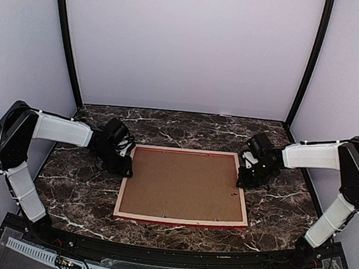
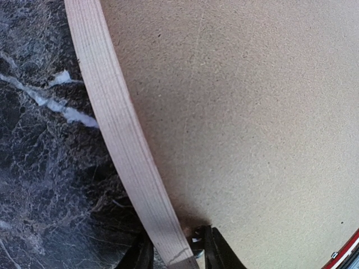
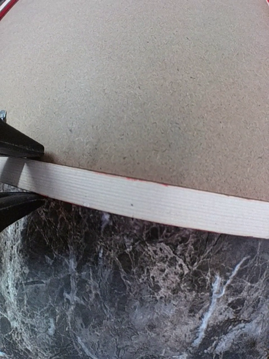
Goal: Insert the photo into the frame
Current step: Press the fastener onto the backboard.
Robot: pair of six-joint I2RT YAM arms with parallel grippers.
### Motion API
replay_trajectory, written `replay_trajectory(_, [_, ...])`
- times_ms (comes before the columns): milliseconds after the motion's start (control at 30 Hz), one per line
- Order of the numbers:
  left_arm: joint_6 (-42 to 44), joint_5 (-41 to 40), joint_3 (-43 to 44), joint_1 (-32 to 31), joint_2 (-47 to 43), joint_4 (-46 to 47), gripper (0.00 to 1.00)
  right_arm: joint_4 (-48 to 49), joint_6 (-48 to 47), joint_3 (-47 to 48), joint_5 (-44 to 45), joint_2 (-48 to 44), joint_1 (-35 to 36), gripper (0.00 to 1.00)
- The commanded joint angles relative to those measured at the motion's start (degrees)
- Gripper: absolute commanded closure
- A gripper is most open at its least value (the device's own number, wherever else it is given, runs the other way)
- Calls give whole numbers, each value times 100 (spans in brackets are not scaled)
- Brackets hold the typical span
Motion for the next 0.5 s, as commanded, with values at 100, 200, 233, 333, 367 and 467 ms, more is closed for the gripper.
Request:
replay_trajectory(100, [172,54,-261,-26,41,-539,71,-12,-81,-113,-47,-9,-13,78])
replay_trajectory(200, [173,22,-287,-24,38,-544,72,-22,-78,-112,-47,-18,-14,78])
replay_trajectory(233, [173,-6,-292,-25,30,-547,73,-23,-85,-113,-47,-18,-13,78])
replay_trajectory(333, [165,-47,-290,-26,-8,-526,76,-36,-98,-111,-47,-9,-13,78])
replay_trajectory(367, [164,-58,-293,-26,-43,-488,78,-33,-108,-107,-39,-2,-17,78])
replay_trajectory(467, [156,-55,-294,-26,-117,-389,82,-79,-141,-88,-12,17,-17,78])
